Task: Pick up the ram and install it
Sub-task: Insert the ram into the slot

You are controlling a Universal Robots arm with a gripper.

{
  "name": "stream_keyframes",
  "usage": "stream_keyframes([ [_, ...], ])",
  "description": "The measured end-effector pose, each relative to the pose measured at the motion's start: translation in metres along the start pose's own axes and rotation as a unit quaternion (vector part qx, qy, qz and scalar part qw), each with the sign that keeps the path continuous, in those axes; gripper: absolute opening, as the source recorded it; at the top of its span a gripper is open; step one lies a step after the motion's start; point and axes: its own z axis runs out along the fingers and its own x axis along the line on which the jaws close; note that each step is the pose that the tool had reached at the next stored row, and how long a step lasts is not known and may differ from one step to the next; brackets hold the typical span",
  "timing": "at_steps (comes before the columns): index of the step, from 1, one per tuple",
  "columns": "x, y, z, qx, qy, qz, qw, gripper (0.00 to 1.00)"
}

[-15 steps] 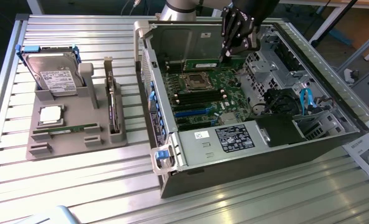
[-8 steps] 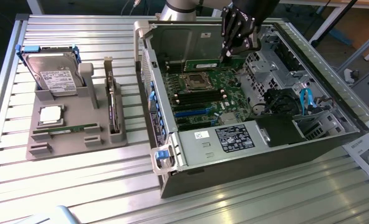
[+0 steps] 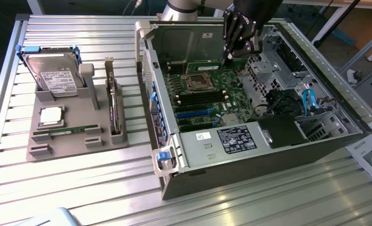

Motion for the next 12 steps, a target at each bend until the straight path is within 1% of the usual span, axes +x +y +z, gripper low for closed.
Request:
stream_keyframes([
  [1, 0.000, -0.0009, 0.0018, 0.0000, 0.0000, 0.000, 1.0000, 0.12],
  [3, -0.001, -0.0077, 0.0081, 0.0000, 0.0001, 0.000, 1.0000, 0.12],
  [4, -0.001, -0.0092, 0.0096, 0.0000, 0.0000, 0.000, 1.0000, 0.12],
  [7, -0.001, -0.0103, 0.0129, 0.0000, 0.0000, 0.000, 1.0000, 0.12],
  [11, -0.001, -0.0109, 0.0198, 0.0000, 0.0001, 0.000, 1.0000, 0.12],
  [12, -0.001, -0.0112, 0.0231, 0.0000, 0.0001, 0.000, 1.0000, 0.12],
])
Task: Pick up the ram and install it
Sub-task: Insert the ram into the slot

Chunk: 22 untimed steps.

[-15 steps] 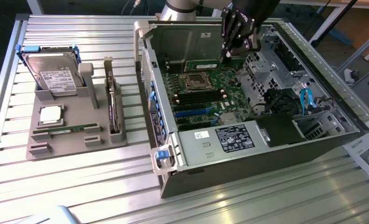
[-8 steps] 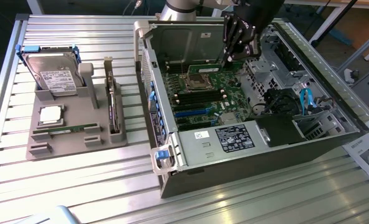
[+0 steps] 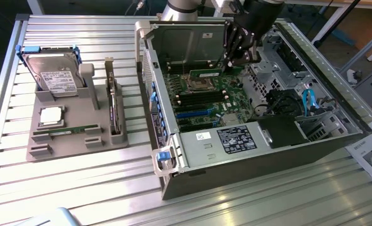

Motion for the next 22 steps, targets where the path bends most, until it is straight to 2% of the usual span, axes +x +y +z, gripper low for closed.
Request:
stream_keyframes([
  [22, 0.001, -0.0024, 0.0418, 0.0000, 0.0000, 0.000, 1.0000, 0.12],
])
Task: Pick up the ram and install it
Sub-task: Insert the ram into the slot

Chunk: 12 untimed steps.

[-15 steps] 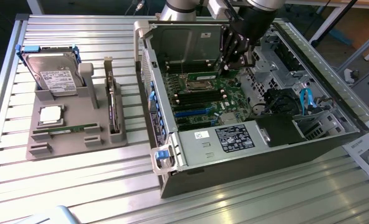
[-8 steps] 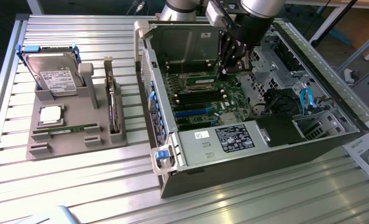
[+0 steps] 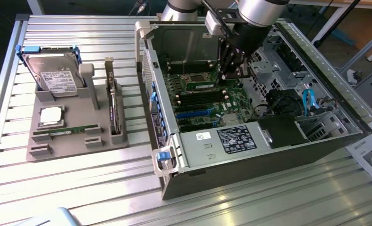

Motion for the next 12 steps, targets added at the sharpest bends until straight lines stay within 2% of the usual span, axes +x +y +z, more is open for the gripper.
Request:
stream_keyframes([
  [12, 0.001, -0.0012, 0.0215, 0.0000, 0.0000, 0.000, 1.0000, 0.12],
])
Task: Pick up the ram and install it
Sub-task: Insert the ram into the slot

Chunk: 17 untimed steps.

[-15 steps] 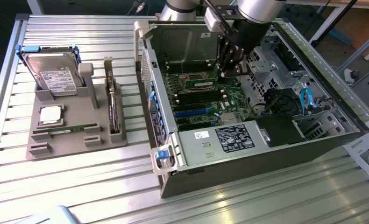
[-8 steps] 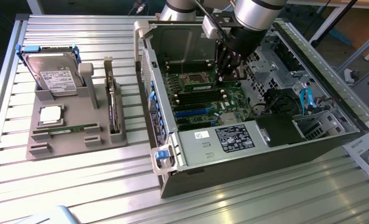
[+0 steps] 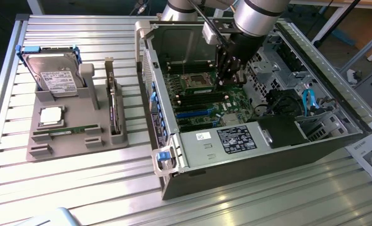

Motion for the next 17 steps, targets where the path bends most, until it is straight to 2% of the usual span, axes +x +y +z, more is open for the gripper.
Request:
stream_keyframes([
  [4, 0.000, -0.0004, 0.0064, 0.0000, 0.0000, 0.000, 1.0000, 0.12],
  [10, 0.000, -0.0005, 0.0079, 0.0000, -0.0002, 0.000, 1.0000, 0.12],
  [17, -0.008, -0.0008, 0.0145, 0.0000, -0.0008, 0.000, 1.0000, 0.12],
])
